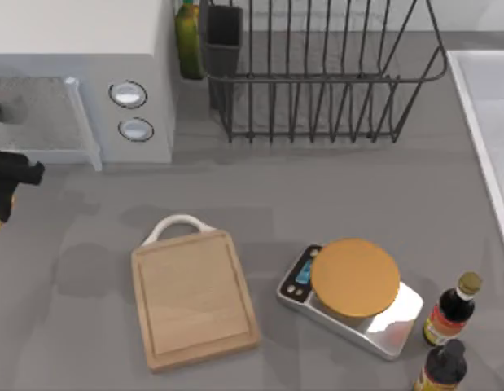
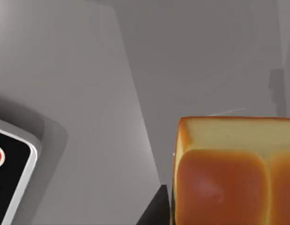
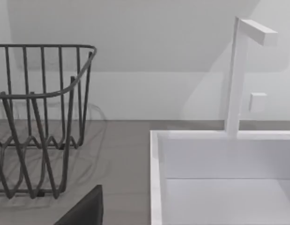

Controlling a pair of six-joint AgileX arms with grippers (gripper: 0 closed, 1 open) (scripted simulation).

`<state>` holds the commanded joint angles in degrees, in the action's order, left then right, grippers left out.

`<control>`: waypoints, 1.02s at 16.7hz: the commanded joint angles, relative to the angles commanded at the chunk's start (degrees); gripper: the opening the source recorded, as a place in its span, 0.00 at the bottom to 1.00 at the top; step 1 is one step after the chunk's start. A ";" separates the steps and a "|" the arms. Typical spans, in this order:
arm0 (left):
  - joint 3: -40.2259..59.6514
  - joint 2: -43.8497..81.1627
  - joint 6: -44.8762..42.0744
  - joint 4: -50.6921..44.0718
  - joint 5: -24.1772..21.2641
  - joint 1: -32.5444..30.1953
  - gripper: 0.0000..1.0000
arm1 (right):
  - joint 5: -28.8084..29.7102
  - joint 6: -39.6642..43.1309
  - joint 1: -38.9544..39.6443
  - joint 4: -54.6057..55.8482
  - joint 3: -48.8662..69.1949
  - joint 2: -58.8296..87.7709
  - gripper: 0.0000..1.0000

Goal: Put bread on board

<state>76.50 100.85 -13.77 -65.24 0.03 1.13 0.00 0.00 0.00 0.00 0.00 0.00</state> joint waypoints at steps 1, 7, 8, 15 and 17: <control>0.00 0.00 0.00 0.00 0.00 0.00 0.00 | 0.00 0.00 0.00 0.00 0.00 0.00 1.00; -1.14 -1.67 12.26 -0.08 -2.35 -2.86 0.00 | 0.00 0.00 0.00 0.00 0.00 0.00 1.00; -1.30 -2.06 16.31 0.01 -2.94 -3.87 0.00 | 0.00 0.00 0.00 0.00 0.00 0.00 1.00; 0.07 -3.05 55.79 1.78 -5.88 -14.24 0.00 | 0.00 0.00 0.00 0.00 0.00 0.00 1.00; 1.00 -2.40 69.05 2.50 -5.95 -17.73 0.00 | 0.00 0.00 0.00 0.00 0.00 0.00 1.00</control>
<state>77.50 98.45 55.28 -62.74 -5.91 -16.60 0.00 0.00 0.00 0.00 0.00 0.00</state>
